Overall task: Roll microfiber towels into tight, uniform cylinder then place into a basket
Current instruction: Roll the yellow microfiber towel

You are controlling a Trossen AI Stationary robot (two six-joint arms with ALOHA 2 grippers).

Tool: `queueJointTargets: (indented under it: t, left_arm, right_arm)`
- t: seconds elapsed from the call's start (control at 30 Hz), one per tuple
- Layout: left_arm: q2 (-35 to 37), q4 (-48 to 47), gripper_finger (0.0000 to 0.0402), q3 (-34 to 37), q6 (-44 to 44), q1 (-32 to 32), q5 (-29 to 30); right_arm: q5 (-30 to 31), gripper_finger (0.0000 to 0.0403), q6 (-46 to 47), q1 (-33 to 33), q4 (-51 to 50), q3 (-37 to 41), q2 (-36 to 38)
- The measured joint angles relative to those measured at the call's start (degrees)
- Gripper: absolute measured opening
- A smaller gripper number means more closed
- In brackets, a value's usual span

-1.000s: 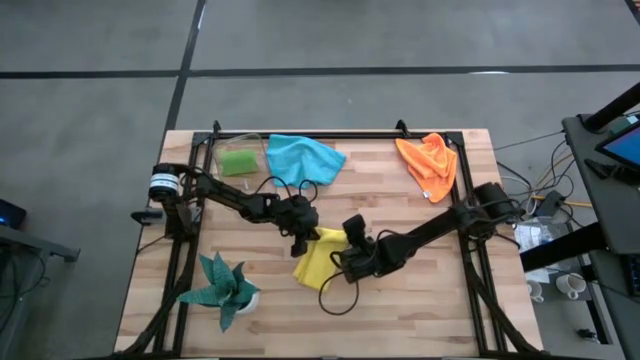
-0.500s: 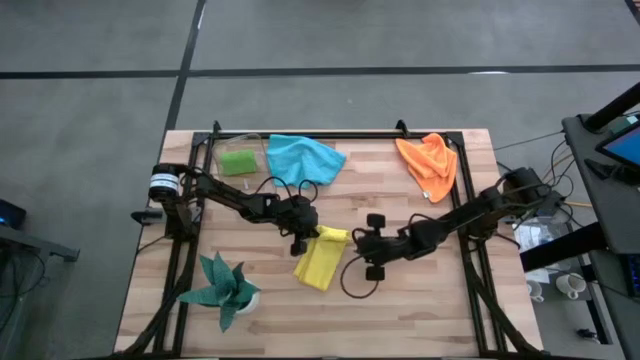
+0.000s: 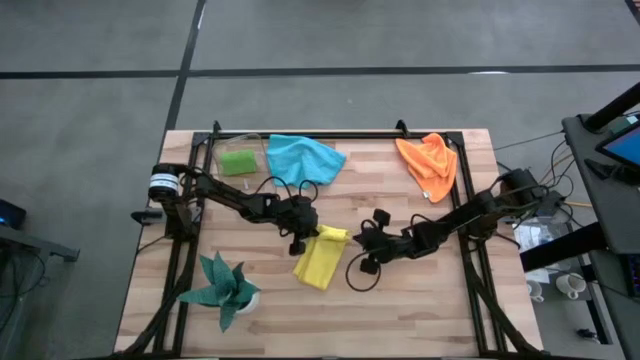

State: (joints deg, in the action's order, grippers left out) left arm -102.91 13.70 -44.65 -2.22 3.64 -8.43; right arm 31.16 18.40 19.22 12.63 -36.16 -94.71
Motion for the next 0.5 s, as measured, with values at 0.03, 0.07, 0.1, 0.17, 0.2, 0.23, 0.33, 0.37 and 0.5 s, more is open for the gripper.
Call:
queueJointTargets:
  t: [0.03, 0.07, 0.1, 0.17, 0.2, 0.23, 0.33, 0.37, 0.5]
  left_arm:
    - [0.0, 0.0, 0.0000, 0.0, 0.0, 0.0, 0.0]
    - [0.0, -0.1, 0.0000, -0.1, 0.0, 0.0, 0.0]
    - [0.0, -0.2, 0.0000, -0.1, 0.0, 0.0, 0.0]
    - [0.0, -0.2, 0.0000, -0.1, 0.0, 0.0, 0.0]
    - [0.0, -0.2, 0.0000, -0.1, 0.0, 0.0, 0.1]
    - [0.0, -0.2, 0.0000, -0.1, 0.0, 0.0, 0.1]
    - [0.0, -0.2, 0.0000, -0.1, 0.0, 0.0, 0.4]
    - [0.0, -0.2, 0.0000, -0.1, -0.1, 0.0, 0.5]
    - [0.0, -0.2, 0.0000, -0.1, -0.2, 0.0, 1.4]
  right_arm:
    - [0.0, 0.0009, -0.1, 0.0, 1.8, 0.0, -1.0]
    - [0.0, 0.0009, -0.4, 0.0, 3.3, 0.0, -2.2]
    - [0.0, 0.0009, -1.0, 0.0, 5.0, 0.0, -3.3]
    - [0.1, 0.0009, -2.3, -0.1, 8.8, -0.2, -5.5]
    - [0.1, 0.0009, -3.2, -0.1, 10.6, -0.4, -6.4]
    - [-0.1, 0.0009, -4.0, -0.1, 11.9, -0.6, -7.2]
    - [-3.2, 0.0009, -5.4, -0.1, 13.3, -2.1, -8.9]
    - [-4.4, 0.0009, -5.4, -0.1, 12.8, -2.7, -9.3]
    - [-5.6, 0.0009, -5.4, 0.3, 6.7, -4.3, -9.0]
